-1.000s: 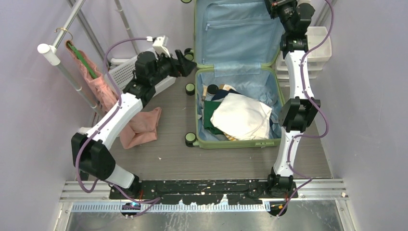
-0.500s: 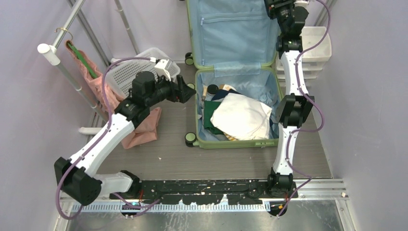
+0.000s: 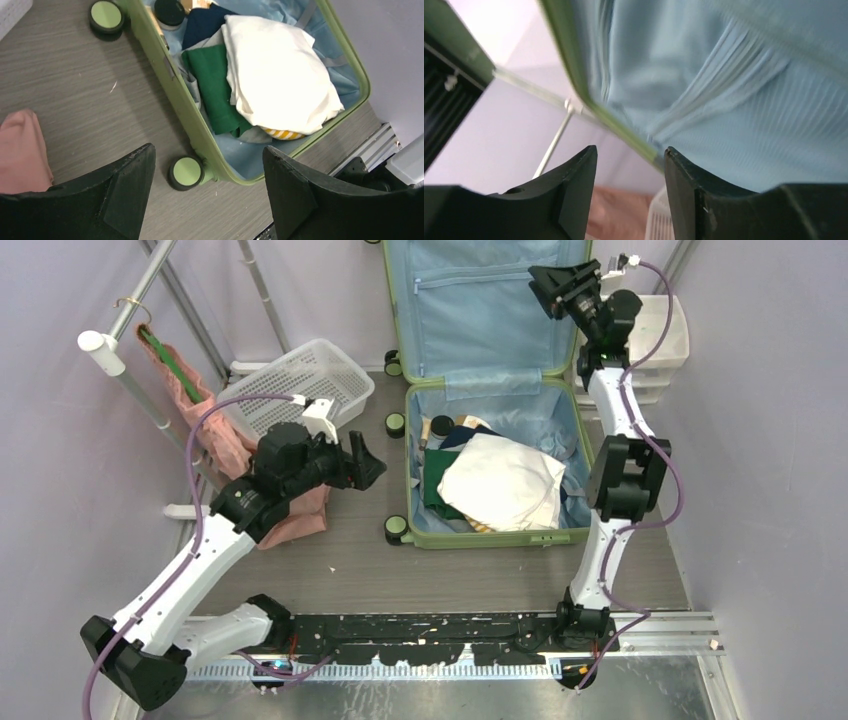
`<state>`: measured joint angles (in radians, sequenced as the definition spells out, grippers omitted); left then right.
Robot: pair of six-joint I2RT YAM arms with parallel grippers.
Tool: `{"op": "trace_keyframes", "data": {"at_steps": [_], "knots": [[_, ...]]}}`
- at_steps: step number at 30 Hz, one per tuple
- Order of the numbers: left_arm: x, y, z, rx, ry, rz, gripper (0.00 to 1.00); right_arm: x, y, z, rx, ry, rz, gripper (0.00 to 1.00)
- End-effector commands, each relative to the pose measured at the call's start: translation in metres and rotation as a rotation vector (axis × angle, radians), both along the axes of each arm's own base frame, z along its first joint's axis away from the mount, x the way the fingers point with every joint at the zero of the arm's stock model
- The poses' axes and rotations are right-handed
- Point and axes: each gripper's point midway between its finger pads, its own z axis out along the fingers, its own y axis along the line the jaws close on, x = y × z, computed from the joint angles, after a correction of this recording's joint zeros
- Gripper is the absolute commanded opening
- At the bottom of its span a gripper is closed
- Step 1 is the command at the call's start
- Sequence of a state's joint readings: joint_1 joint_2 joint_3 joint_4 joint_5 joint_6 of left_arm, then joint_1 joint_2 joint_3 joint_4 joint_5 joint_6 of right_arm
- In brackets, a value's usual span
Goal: Open, take out, and arrange the luggage
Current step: Open the luggage at the center of the board, then pick up the bin from the center of the board.
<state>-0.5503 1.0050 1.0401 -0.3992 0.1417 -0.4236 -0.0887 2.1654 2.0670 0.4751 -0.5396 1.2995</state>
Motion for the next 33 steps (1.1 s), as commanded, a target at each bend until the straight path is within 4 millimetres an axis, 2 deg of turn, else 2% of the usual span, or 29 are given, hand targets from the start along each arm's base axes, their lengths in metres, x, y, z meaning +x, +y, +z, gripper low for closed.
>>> {"op": "trace_keyframes", "data": {"at_steps": [1,6,10,12,14,16,18,21,24,28,33], "knots": [[-0.013,0.003,-0.005,0.04,0.037,0.032,0.79,-0.142,0.041,0.081,-0.246,-0.382,0.252,0.59],[-0.017,-0.005,-0.023,0.264,0.029,0.037,0.79,-0.226,0.065,0.039,-0.393,-0.37,0.464,0.65],[-0.003,0.004,-0.034,0.495,0.012,0.038,0.83,-0.284,0.075,0.003,-0.515,-0.33,0.594,0.72],[0.006,0.005,-0.037,0.598,-0.017,0.002,0.87,-0.308,0.075,-0.022,-0.573,-0.287,0.633,0.75],[0.016,0.008,-0.035,0.672,-0.048,-0.021,0.98,-0.325,0.069,-0.054,-0.667,-0.189,0.573,0.83],[0.026,0.009,-0.036,0.7,-0.048,-0.042,1.0,-0.332,0.061,-0.097,-0.973,-0.098,0.459,0.93],[0.036,0.012,-0.035,0.672,-0.036,-0.071,1.0,-0.341,0.067,-0.12,-1.07,-0.05,0.454,0.93],[0.06,0.027,-0.034,0.595,0.0,-0.042,1.0,-0.342,0.07,-0.133,-1.033,-0.083,0.409,0.99],[0.085,0.038,-0.037,0.586,0.014,-0.014,1.0,-0.345,0.062,-0.145,-1.038,-0.107,0.354,1.0],[0.121,0.055,-0.06,0.637,0.066,-0.023,0.98,-0.356,0.065,-0.16,-1.061,-0.142,0.421,1.0],[0.17,0.082,-0.096,0.709,0.146,-0.028,0.93,-0.353,0.057,-0.175,-1.129,-0.112,0.421,1.0]]}}
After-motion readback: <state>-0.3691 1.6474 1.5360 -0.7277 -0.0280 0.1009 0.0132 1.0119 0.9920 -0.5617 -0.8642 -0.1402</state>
